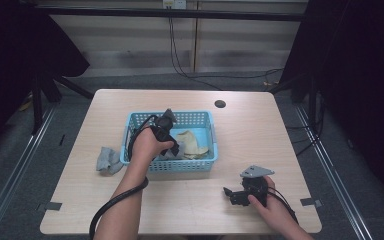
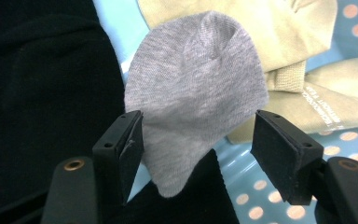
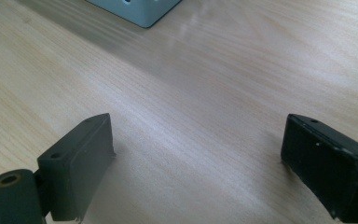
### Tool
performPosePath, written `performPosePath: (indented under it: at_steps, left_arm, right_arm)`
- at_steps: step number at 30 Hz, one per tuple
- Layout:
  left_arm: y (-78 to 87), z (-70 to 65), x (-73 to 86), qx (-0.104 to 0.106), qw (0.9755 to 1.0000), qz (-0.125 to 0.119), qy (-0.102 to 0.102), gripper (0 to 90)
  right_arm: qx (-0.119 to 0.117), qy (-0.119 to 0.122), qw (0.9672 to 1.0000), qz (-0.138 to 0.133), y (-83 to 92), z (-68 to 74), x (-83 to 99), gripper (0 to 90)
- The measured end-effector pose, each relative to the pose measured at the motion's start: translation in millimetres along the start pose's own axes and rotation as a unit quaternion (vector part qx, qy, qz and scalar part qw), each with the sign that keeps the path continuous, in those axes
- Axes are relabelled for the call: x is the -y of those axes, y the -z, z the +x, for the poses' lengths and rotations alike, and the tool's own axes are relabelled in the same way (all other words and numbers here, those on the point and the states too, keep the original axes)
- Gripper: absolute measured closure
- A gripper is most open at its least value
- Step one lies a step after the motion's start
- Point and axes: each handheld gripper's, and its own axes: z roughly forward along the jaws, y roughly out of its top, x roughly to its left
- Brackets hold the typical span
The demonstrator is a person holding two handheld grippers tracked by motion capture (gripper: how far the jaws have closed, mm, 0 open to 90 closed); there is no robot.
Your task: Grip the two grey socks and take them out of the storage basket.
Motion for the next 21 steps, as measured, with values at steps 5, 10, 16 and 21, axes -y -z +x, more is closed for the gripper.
performPosePath:
  at_steps: [5, 10, 16, 21]
  left_arm:
    - [-6.4, 4.4, 2.1, -0.002, 0.9999, 0.003, 0.012, 33.2]
    - [-9.0, 7.8, 3.8, -0.002, 0.9999, 0.008, 0.014, 32.2]
    - [-13.9, 11.3, 5.7, -0.007, 0.9997, 0.013, 0.019, 40.8]
    - [-12.2, 9.6, 4.9, 0.006, 0.9996, 0.024, 0.012, 61.9]
  right_arm:
    - [0.0, 0.0, 1.0, 0.0, 0.0, -0.1, 0.0, 8.8]
    - [0.0, 0.001, 1.0, -0.001, -0.2, -0.2, 0.0, 8.8]
    - [0.0, 0.0, 1.0, 0.0, 0.0, 0.0, 0.0, 8.8]
    - [0.0, 0.001, 1.0, 0.0, 0.0, -0.3, 0.0, 8.8]
